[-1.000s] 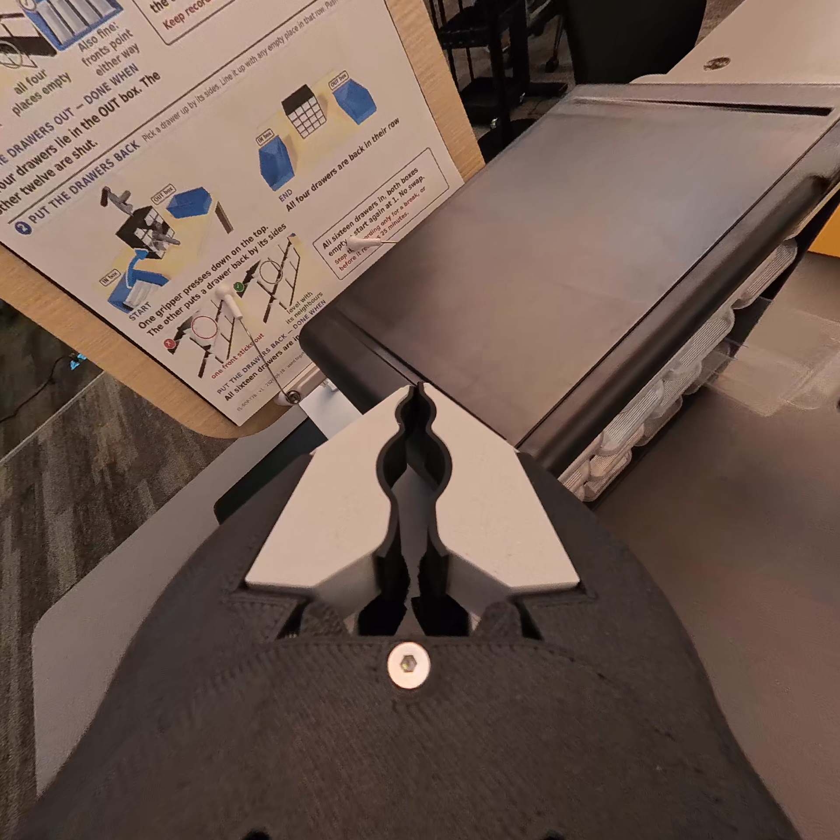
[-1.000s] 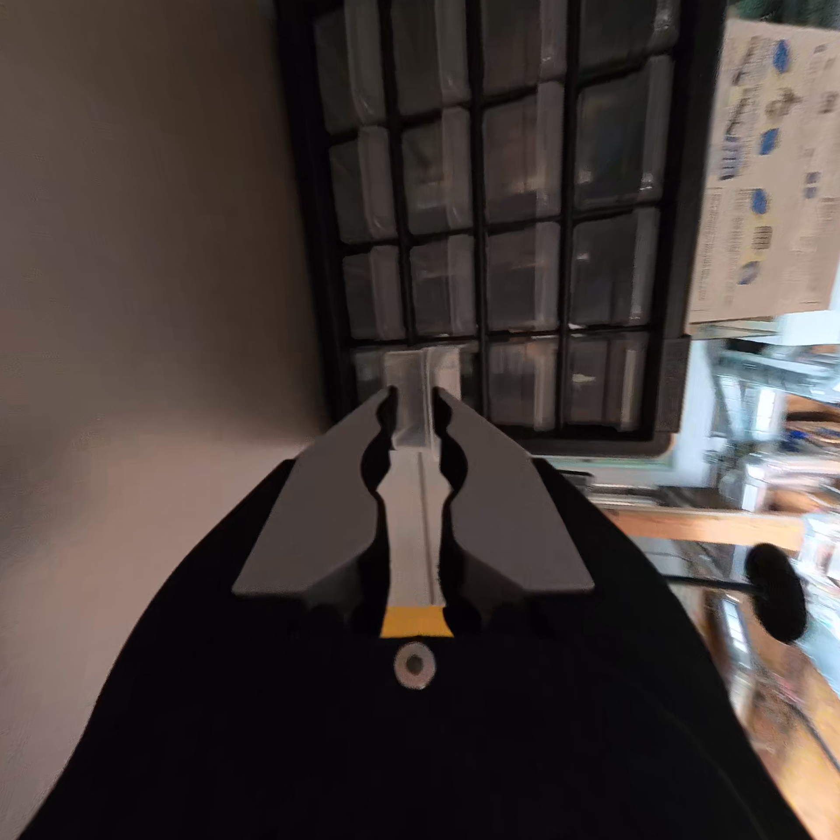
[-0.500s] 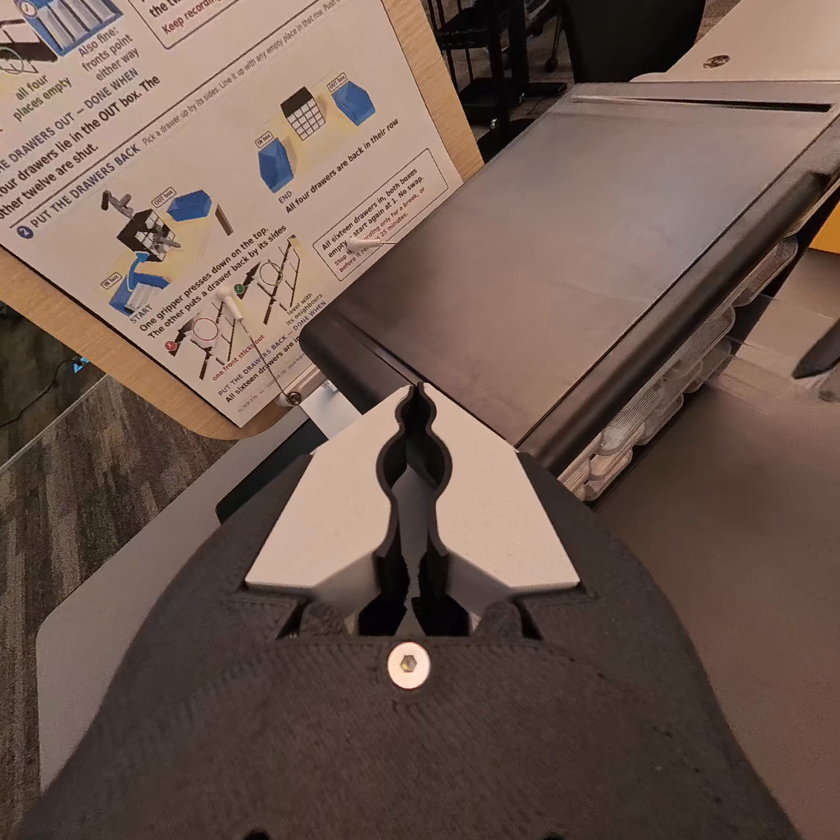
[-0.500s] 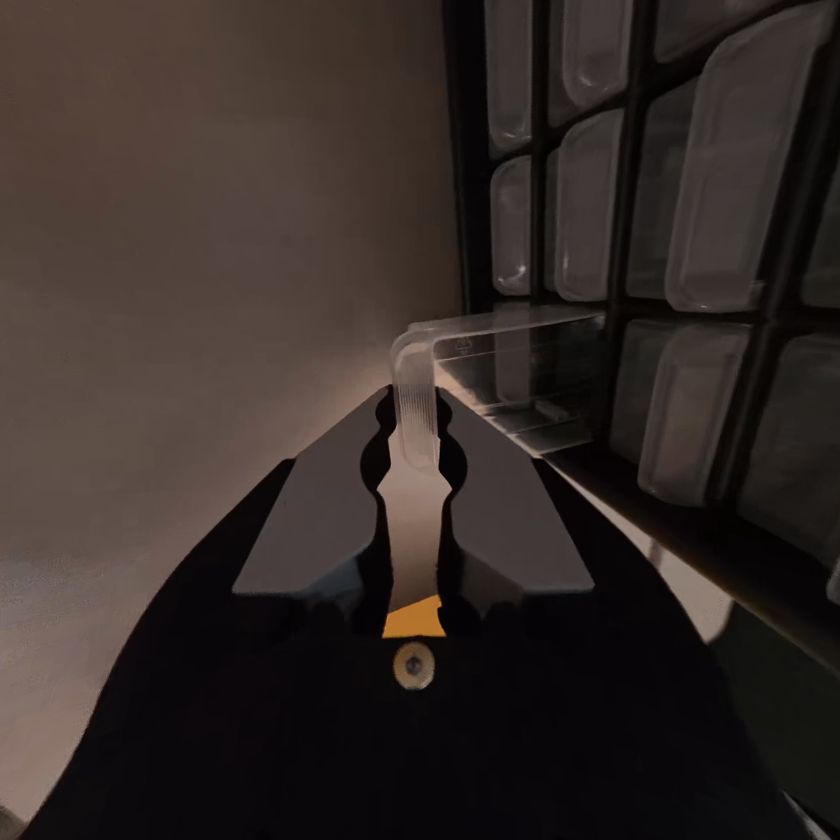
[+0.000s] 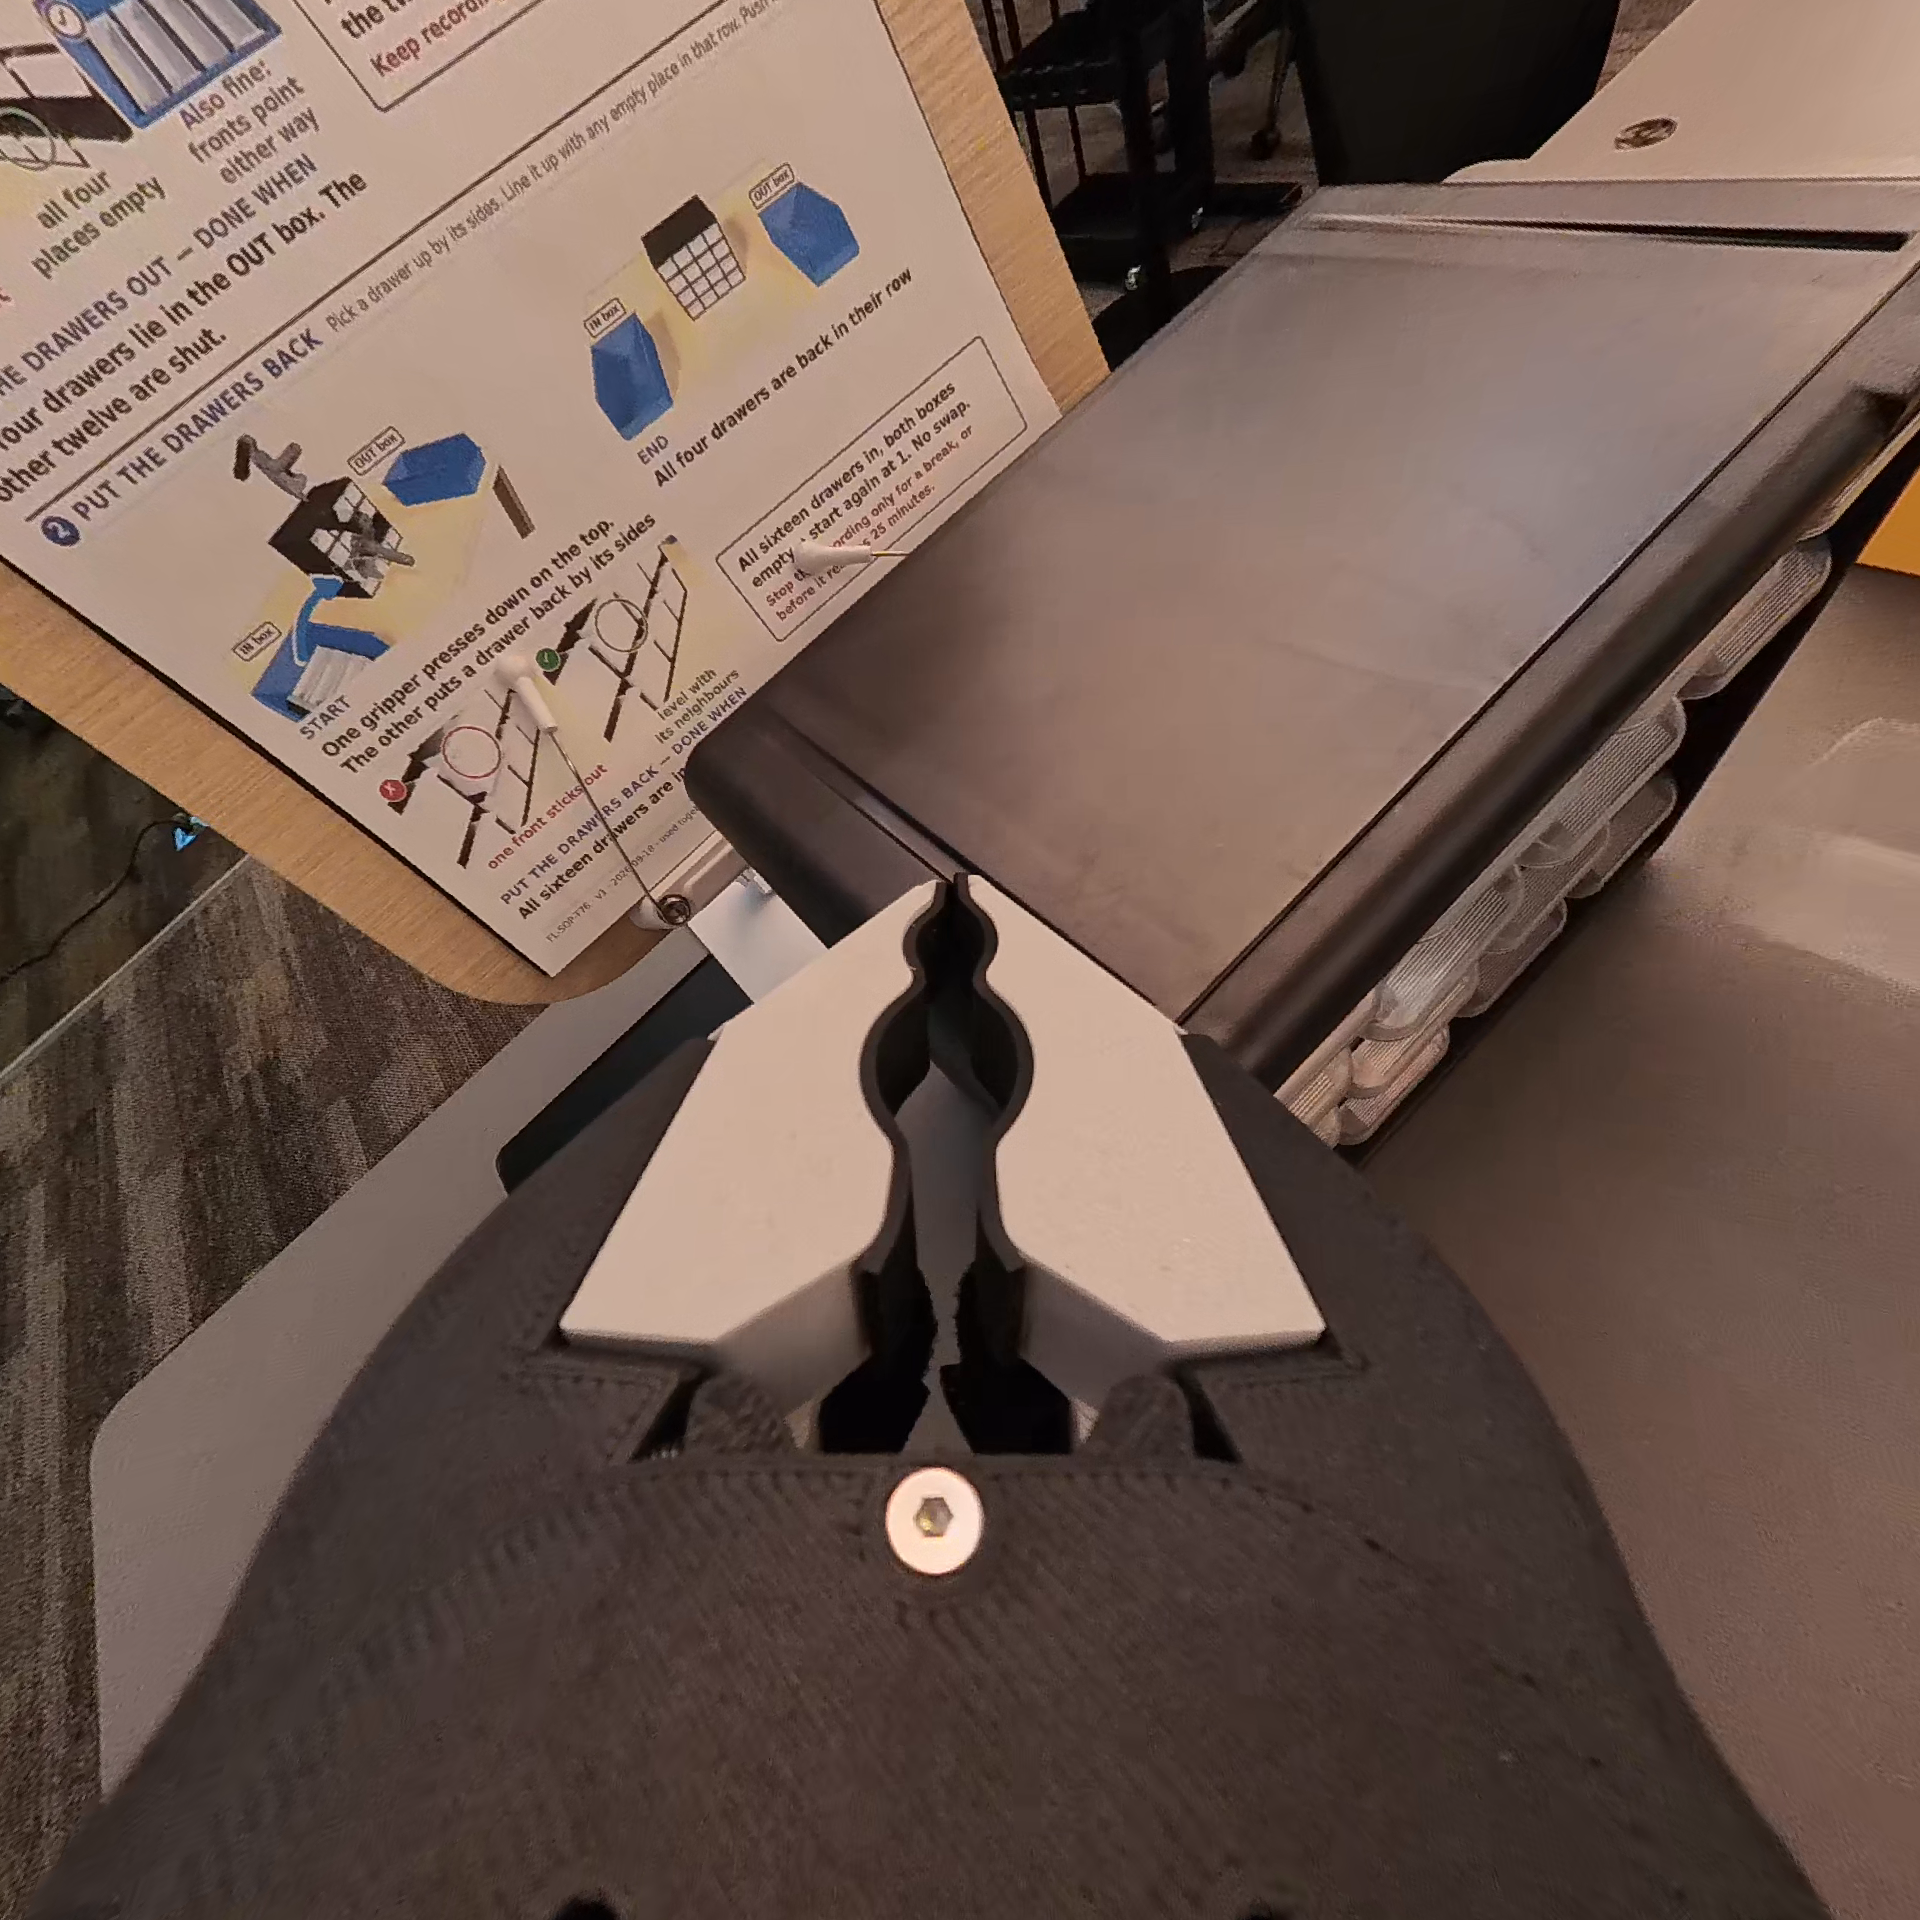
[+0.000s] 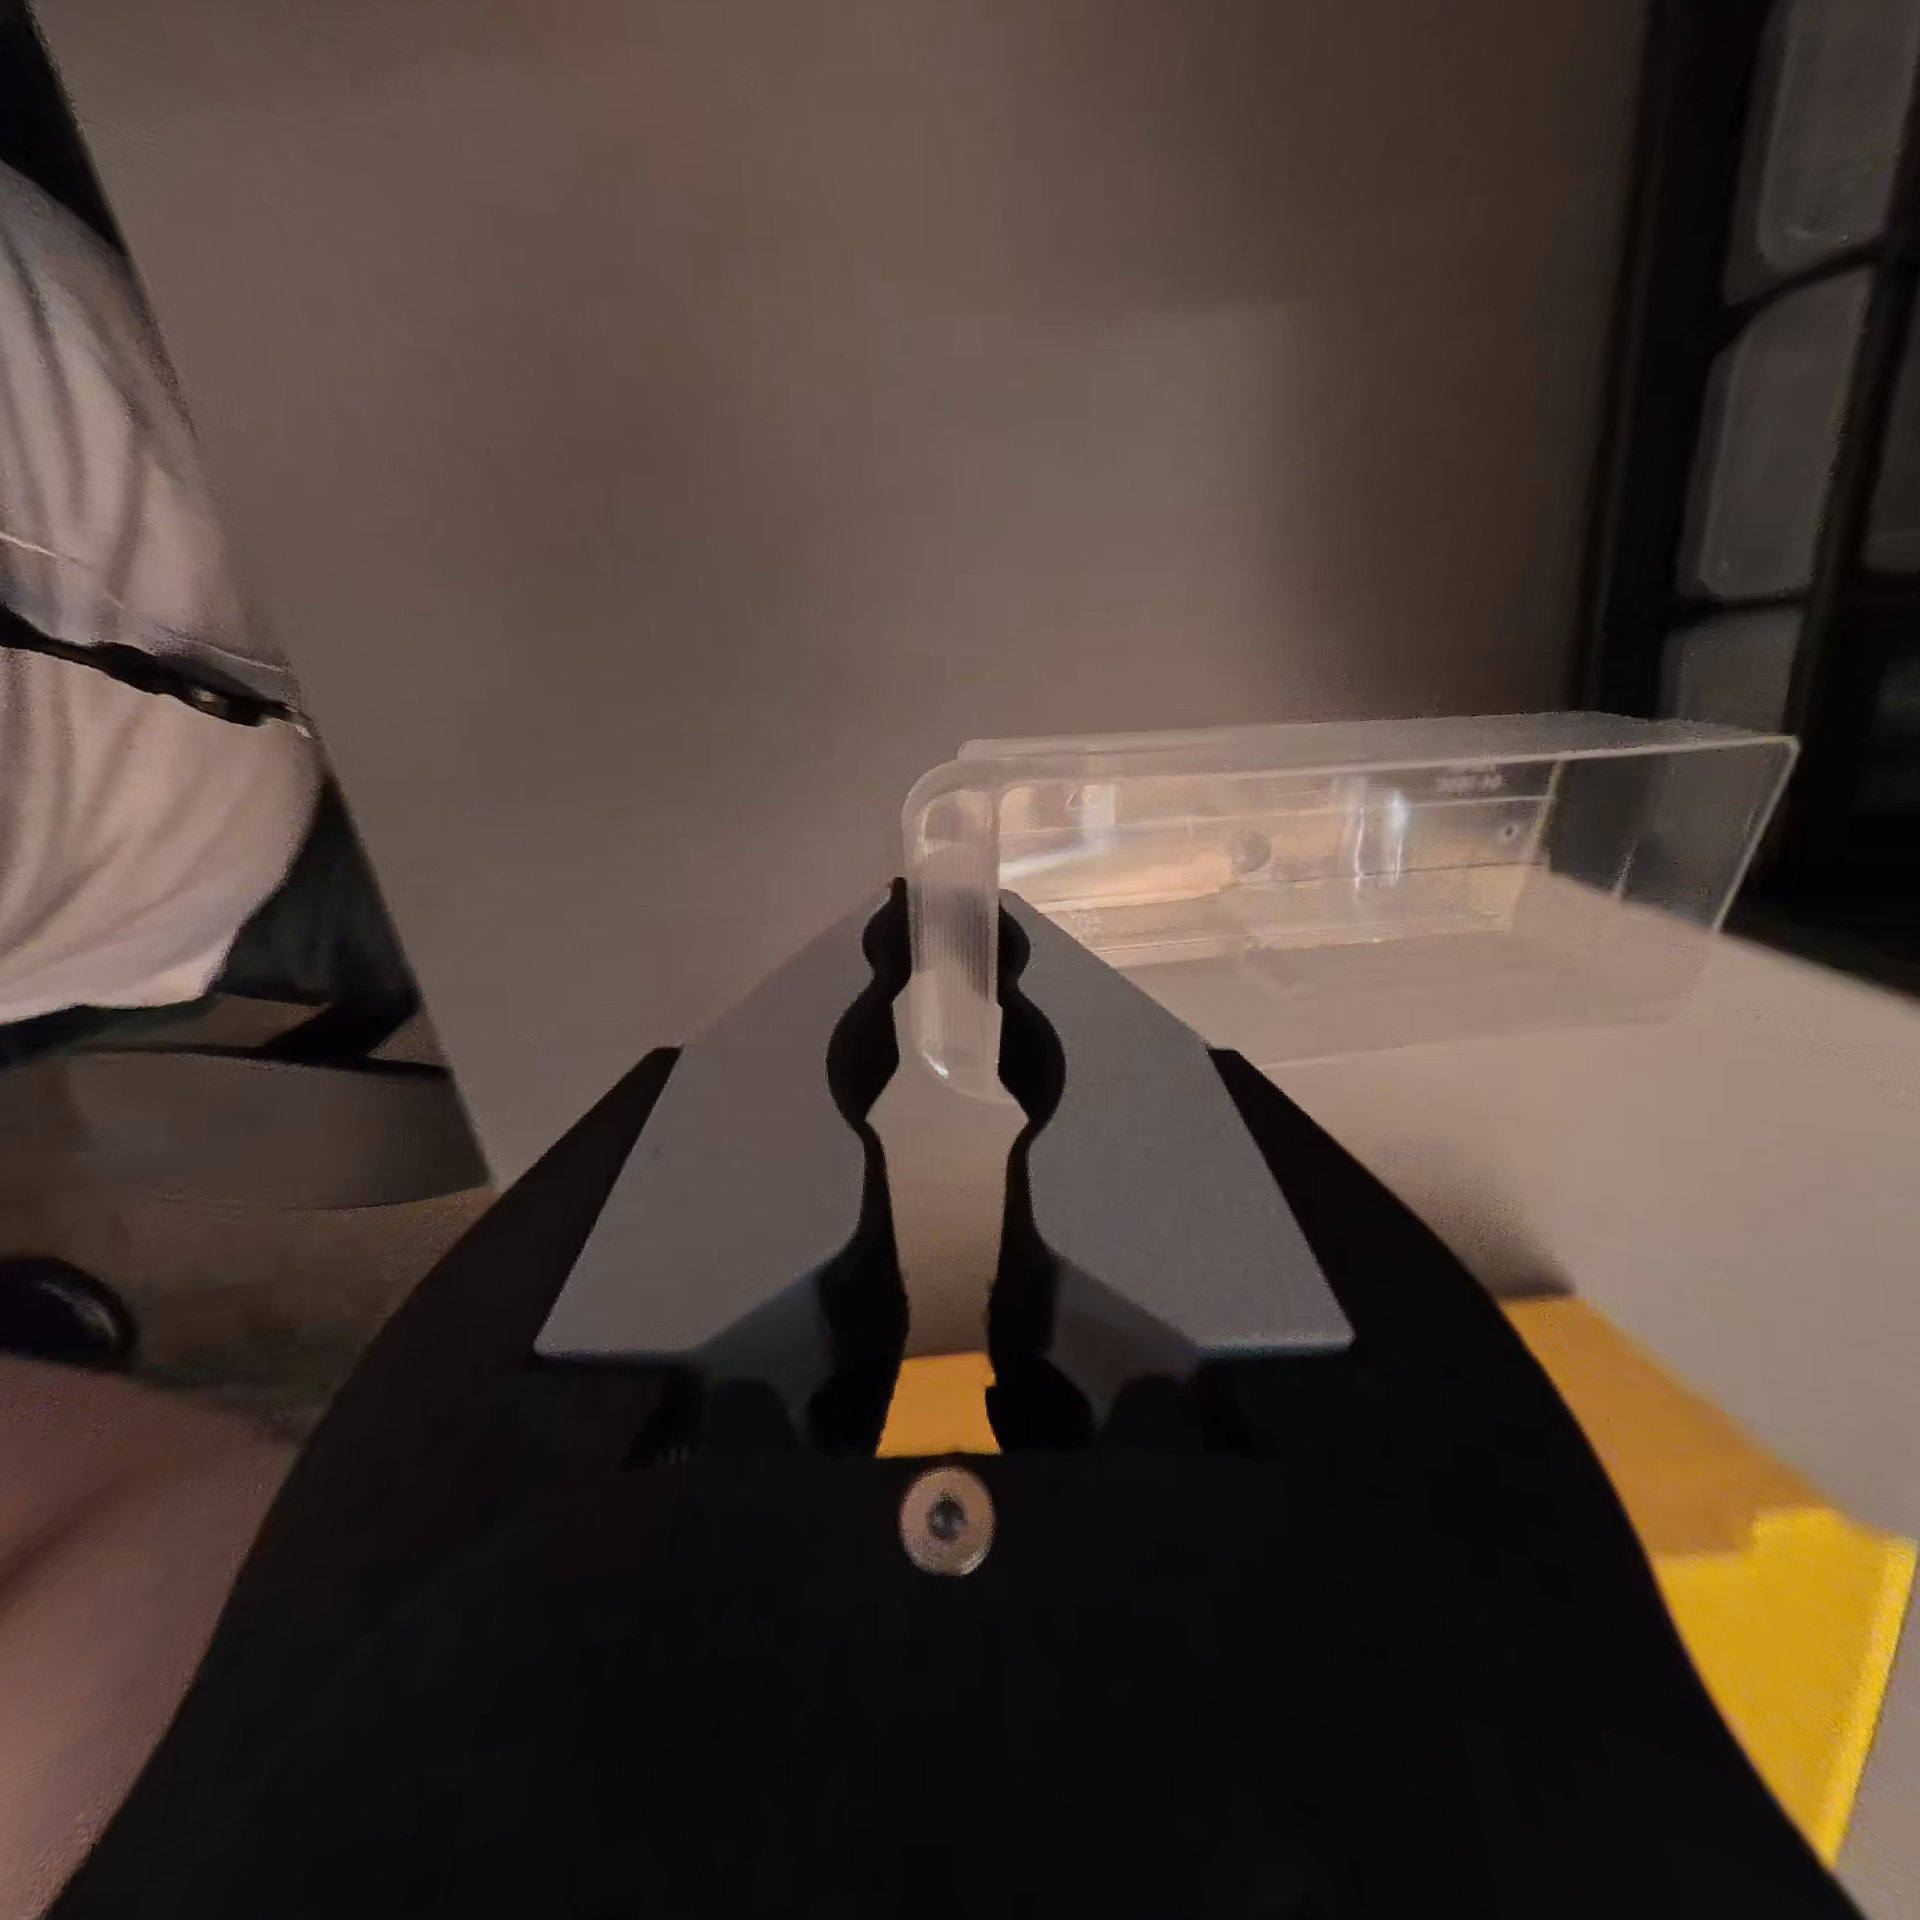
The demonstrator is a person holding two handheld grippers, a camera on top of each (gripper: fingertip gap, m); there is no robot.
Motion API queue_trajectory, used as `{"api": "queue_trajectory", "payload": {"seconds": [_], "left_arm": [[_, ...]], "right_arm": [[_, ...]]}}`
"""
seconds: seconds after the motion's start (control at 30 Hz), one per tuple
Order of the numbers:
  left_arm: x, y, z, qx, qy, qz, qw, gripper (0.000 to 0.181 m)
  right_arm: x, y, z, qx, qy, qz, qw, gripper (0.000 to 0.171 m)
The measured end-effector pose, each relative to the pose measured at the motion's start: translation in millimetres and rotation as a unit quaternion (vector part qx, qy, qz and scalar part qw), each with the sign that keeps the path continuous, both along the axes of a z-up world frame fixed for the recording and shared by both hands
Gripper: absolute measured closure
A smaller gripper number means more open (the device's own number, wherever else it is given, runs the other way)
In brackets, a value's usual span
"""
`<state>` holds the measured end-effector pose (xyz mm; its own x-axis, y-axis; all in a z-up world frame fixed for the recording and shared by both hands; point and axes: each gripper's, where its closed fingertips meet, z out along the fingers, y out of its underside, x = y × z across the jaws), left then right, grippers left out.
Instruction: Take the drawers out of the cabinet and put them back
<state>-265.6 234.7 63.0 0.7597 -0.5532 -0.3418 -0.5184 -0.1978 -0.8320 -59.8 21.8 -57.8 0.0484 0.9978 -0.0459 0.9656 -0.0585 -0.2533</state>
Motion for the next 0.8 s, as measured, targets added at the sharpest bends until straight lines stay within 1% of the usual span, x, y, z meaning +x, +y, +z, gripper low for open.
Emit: {"api": "queue_trajectory", "payload": {"seconds": [0.07,0.1,0.17,0.2,0.23,0.3,0.37,0.47,0.57,0.67,0.8], "left_arm": [[0.0,0.0,0.1,0.000,-0.001,-0.001,1.000,0.181],[0.1,0.0,0.1,-0.001,-0.002,-0.001,1.000,0.181],[0.1,0.1,0.1,-0.001,-0.004,-0.002,1.000,0.181],[0.2,0.0,0.1,-0.001,-0.004,-0.002,1.000,0.181],[0.2,0.1,0.1,-0.001,-0.004,-0.002,1.000,0.181],[0.2,0.2,0.1,-0.001,-0.006,-0.003,1.000,0.181],[0.3,0.2,0.1,-0.003,-0.012,-0.006,1.000,0.181],[0.1,-0.1,0.1,-0.003,-0.016,-0.008,1.000,0.181],[0.2,-0.1,0.1,-0.002,-0.010,-0.005,1.000,0.181],[0.3,-0.1,0.1,-0.001,-0.007,-0.004,1.000,0.181],[0.2,-0.1,0.1,-0.003,-0.012,-0.006,1.000,0.181]], "right_arm": [[24.5,-1.1,38.5,0.029,0.027,-0.056,0.998,0.159],[40.2,3.7,63.9,0.055,0.059,-0.098,0.992,0.159],[84.1,22.8,106.5,0.082,0.120,-0.214,0.966,0.160],[112.1,37.2,116.9,0.083,0.137,-0.279,0.947,0.160],[139.2,50.2,118.5,0.070,0.146,-0.338,0.927,0.160],[174.4,68.5,101.8,0.012,0.159,-0.406,0.900,0.160],[193.2,81.6,72.2,-0.034,0.154,-0.440,0.884,0.160],[213.7,108.1,29.2,-0.042,0.129,-0.492,0.860,0.160],[218.0,131.9,-9.7,-0.069,0.110,-0.534,0.836,0.160],[221.7,150.8,-43.2,-0.059,0.063,-0.536,0.840,0.160],[220.2,172.0,-67.9,-0.048,0.036,-0.546,0.836,0.159]]}}
